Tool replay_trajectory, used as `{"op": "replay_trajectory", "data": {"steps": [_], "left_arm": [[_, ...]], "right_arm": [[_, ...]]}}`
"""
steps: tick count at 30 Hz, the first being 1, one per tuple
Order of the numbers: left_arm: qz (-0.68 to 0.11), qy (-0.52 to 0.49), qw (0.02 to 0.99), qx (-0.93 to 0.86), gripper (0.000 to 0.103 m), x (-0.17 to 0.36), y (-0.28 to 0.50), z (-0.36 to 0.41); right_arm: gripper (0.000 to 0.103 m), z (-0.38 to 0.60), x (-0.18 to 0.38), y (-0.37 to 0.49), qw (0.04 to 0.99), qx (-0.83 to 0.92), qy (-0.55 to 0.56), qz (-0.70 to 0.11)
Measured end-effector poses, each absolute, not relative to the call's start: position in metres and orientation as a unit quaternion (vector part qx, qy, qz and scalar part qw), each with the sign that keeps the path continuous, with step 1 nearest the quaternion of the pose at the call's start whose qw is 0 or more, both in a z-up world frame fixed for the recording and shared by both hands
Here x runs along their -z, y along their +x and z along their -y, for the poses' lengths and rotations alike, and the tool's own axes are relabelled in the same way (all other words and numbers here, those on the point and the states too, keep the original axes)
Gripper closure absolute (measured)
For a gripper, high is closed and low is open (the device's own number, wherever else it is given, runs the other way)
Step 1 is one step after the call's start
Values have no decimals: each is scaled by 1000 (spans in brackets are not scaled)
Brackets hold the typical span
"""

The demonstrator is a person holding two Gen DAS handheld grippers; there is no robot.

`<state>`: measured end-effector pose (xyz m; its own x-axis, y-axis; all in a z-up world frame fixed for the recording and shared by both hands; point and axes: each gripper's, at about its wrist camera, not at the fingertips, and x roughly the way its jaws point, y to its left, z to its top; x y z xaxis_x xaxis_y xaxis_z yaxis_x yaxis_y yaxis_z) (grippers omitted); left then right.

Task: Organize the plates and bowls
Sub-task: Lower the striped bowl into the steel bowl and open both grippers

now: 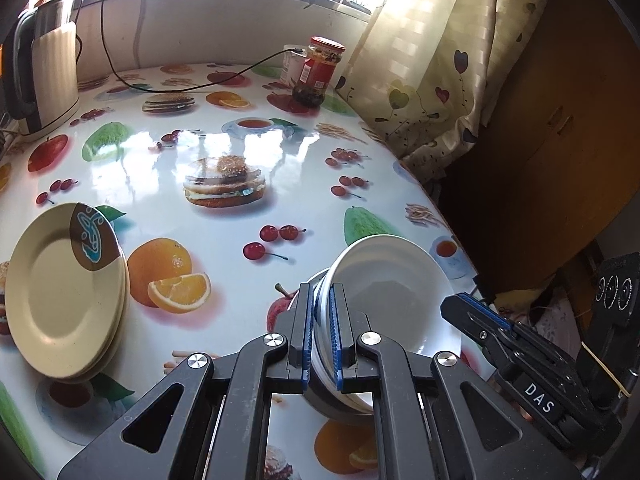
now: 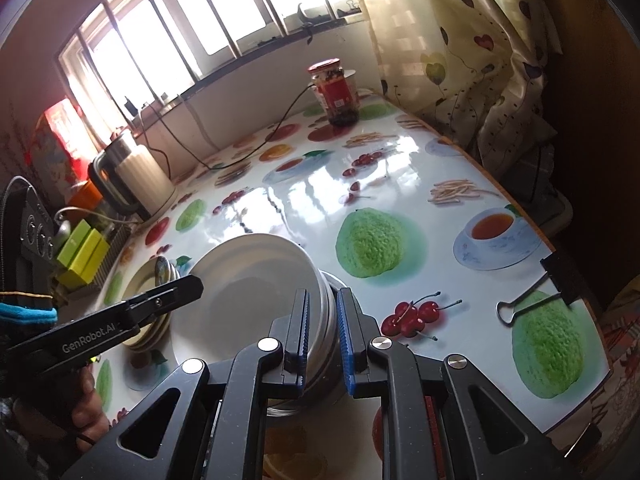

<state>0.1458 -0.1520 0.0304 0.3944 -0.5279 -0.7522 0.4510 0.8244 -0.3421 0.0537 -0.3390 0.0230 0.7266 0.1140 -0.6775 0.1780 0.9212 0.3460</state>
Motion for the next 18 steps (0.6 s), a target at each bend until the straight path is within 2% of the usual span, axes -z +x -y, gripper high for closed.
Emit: {"op": "replay_trajectory", "data": {"steps": [18], "left_arm": [[-474,-47,829,291,95,-36,145,152]], "right_arm": [[89,341,-32,50,911,21,203,-359]]}}
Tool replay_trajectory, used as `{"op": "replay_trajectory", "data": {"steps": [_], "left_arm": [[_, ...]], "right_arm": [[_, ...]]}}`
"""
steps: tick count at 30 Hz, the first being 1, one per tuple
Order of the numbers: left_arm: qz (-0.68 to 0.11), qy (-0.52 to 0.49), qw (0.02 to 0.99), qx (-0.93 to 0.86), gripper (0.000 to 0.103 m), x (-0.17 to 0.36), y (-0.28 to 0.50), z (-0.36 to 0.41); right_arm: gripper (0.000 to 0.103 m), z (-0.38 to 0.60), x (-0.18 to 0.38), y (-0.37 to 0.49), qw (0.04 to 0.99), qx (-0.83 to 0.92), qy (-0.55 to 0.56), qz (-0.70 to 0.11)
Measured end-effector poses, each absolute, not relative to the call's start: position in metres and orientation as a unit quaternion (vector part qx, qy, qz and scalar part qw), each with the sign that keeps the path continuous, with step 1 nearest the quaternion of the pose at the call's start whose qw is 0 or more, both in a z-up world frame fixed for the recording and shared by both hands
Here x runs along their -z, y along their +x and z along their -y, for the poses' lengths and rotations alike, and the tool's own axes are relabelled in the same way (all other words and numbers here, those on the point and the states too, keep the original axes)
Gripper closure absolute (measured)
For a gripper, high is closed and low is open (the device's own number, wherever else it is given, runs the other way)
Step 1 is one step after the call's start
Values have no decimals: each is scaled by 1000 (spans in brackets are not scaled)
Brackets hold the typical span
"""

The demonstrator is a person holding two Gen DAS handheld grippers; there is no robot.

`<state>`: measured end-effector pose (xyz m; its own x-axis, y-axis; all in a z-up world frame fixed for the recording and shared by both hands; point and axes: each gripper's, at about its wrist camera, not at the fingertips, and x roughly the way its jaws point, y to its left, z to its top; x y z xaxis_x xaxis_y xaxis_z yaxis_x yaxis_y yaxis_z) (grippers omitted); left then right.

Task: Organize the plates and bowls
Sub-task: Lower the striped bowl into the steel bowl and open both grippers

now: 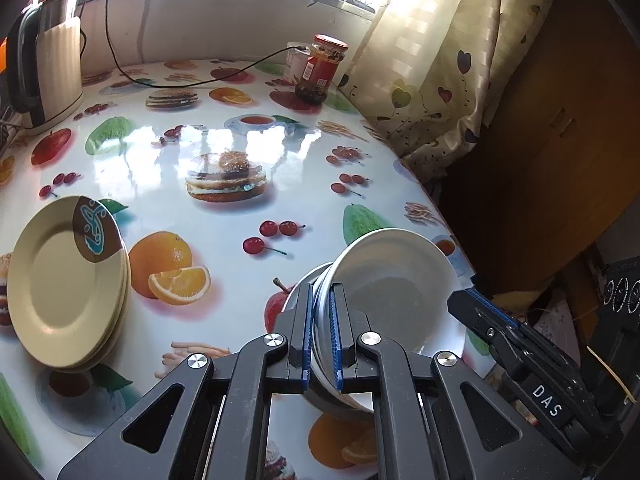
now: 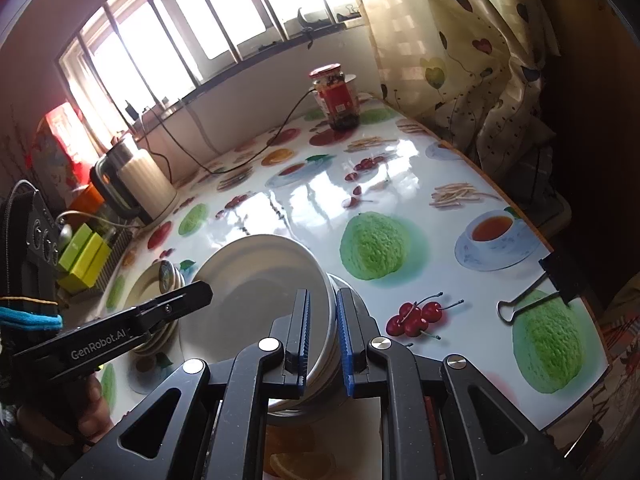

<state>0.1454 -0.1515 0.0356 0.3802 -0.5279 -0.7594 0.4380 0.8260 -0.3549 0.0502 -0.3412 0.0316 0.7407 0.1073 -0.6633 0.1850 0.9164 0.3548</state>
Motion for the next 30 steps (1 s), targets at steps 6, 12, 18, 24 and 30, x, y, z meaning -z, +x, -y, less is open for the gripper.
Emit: {"op": "replay_trajectory", "data": {"steps": [6,12,18,24,30], "left_arm": [[-481,-55,825,292,95,-36,142,153],[-501,-59,816,282,95,-31,142,152],[-504,-57,815,280,95,-29,142,152],[-504,-59,815,279,95,-28,143,152],[-497,-53,819,283,95,-29,141,153]], "right_arm": [[89,340,-39,47,913,28,198,-357],[89,340,-36,51,905,31,206,-371],[89,340,-36,56,901,31,203,-382],[89,339,-32,61,896,31,202,-394],[87,338,-30,61,896,31,202,-394]]}}
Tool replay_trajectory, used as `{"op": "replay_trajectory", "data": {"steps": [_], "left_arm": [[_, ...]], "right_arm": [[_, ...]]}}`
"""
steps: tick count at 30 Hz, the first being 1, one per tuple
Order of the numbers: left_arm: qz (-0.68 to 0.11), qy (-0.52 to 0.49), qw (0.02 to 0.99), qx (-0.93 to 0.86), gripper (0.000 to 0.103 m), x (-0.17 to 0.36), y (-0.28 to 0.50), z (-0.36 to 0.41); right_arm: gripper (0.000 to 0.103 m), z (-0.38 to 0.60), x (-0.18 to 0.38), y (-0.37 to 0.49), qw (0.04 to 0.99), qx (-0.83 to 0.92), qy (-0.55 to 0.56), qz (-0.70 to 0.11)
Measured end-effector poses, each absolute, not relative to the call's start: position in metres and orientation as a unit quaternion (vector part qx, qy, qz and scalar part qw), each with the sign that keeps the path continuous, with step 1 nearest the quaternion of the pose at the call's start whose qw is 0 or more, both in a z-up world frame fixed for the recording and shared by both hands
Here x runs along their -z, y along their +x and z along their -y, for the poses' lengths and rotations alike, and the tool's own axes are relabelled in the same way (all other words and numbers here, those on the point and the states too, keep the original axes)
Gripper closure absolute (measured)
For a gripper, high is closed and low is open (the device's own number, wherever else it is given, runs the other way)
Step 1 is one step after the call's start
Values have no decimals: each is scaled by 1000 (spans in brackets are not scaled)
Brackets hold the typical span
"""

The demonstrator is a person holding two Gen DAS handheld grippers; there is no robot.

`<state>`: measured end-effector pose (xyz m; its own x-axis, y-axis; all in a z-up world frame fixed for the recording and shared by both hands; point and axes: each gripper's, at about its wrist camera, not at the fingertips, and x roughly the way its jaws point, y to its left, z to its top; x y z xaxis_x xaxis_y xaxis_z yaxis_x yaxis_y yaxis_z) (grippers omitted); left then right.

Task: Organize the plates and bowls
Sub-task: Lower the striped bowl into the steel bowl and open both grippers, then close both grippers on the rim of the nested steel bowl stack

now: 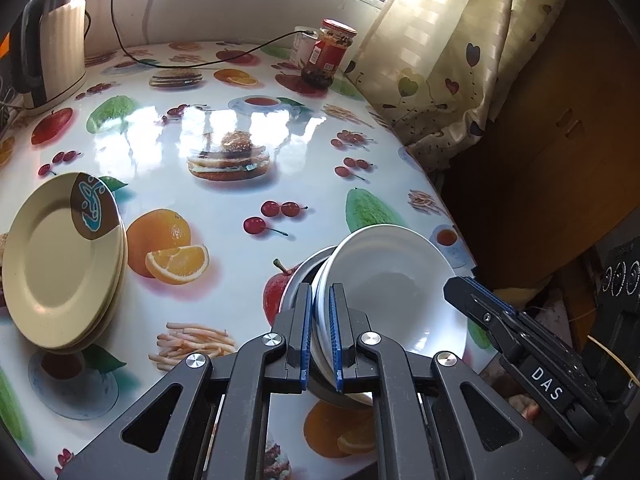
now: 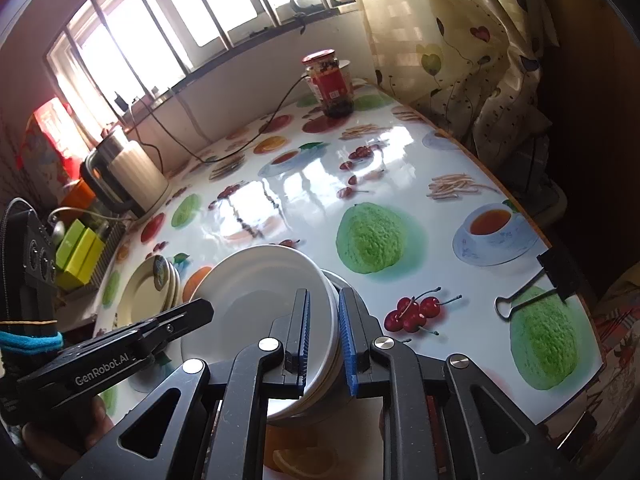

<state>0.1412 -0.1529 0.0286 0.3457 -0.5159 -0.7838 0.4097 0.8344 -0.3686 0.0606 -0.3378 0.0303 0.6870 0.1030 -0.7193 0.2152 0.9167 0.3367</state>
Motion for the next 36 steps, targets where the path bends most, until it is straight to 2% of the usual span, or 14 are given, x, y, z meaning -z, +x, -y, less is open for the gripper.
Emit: {"op": "replay_trajectory", "data": {"steps": [11,17,20,24,29,36], "left_arm": [[-490,-49,822,287,94,-30,139,152],[-485,-46,825,287,94,-32,138,149],[-476,-41,831,285,89,-35,136,146],[-466,-33,840,277,70,-38,132,139],[-455,-47,843,283,68,-40,130,127],[-464,-77,845,256,65,-28,136,102]], "right_arm": [[87,336,-30,59,899,35,195,-391],[82,335,-30,58,900,33,197,-388],[77,336,-32,56,904,33,194,-381],[72,338,-36,52,907,31,194,-372],[66,344,-39,42,914,30,196,-355],[65,367,-33,22,914,51,220,-338]]}}
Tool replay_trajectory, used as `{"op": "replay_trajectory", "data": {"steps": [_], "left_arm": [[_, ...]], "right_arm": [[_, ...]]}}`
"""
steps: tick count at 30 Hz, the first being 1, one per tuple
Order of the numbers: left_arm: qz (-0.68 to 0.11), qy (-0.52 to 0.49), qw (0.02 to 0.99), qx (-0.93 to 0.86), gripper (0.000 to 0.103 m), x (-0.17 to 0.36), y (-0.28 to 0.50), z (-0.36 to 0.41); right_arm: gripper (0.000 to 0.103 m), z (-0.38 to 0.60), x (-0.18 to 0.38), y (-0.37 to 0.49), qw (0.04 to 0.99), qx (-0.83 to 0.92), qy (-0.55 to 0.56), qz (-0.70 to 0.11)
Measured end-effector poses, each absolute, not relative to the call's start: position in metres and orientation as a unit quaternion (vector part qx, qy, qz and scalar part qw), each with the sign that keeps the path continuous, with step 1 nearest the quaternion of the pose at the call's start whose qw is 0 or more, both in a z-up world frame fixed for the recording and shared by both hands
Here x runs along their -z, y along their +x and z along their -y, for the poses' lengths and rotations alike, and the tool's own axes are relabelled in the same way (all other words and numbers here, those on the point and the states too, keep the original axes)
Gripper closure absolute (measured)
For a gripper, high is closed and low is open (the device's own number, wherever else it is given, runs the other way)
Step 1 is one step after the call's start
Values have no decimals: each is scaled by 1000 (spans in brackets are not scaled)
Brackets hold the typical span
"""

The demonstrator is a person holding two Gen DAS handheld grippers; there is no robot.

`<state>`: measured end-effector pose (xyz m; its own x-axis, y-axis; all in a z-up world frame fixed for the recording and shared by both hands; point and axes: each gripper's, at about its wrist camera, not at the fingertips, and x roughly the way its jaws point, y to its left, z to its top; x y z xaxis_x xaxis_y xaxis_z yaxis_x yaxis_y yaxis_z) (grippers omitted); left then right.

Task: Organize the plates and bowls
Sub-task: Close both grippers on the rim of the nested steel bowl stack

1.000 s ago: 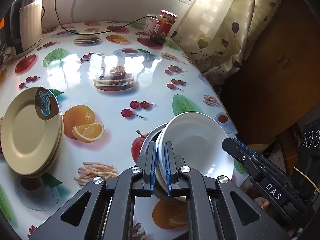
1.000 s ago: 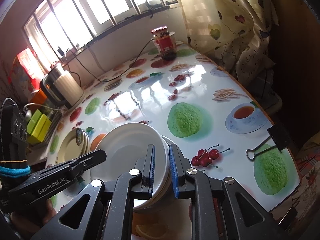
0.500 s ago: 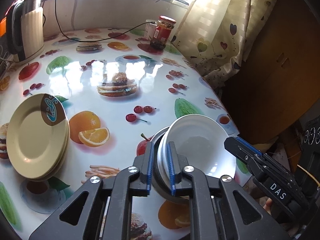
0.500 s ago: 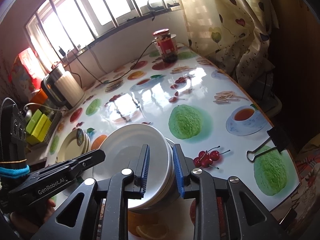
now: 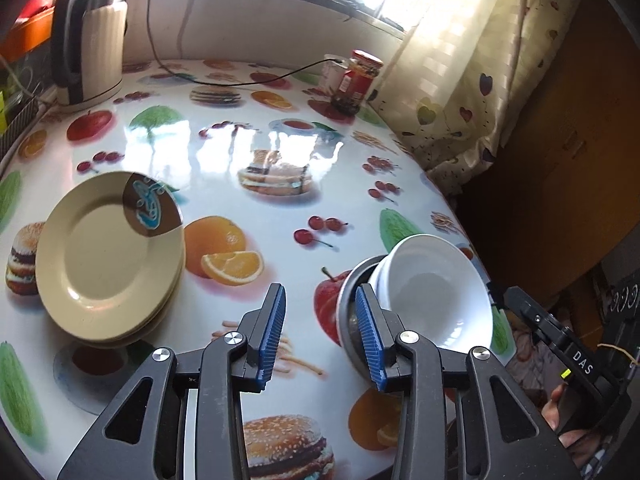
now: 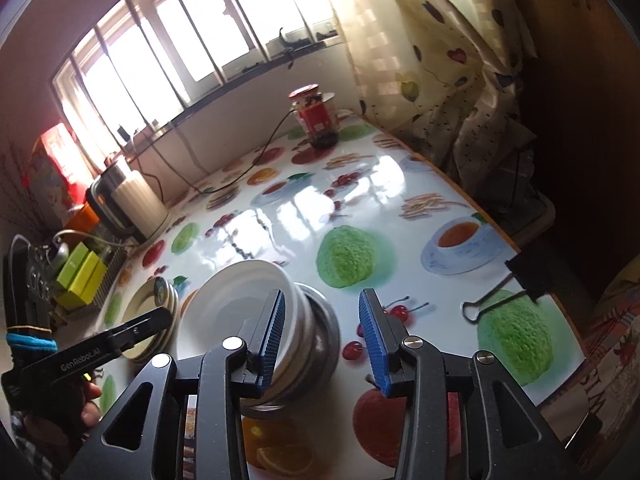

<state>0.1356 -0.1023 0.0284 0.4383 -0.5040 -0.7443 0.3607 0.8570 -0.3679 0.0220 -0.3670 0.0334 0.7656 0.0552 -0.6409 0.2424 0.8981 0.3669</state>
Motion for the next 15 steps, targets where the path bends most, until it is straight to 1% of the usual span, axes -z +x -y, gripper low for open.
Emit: {"op": "replay_trajectory", "data": {"steps": [7,15], "left_arm": [[-481,-119,826,269,65,-9,139,93],[-501,-132,809,279,65,12,140,97]], "right_arm": [[65,380,-16,10,907,61,235,-343],[65,388,15,12,886,22,299,-353]]}}
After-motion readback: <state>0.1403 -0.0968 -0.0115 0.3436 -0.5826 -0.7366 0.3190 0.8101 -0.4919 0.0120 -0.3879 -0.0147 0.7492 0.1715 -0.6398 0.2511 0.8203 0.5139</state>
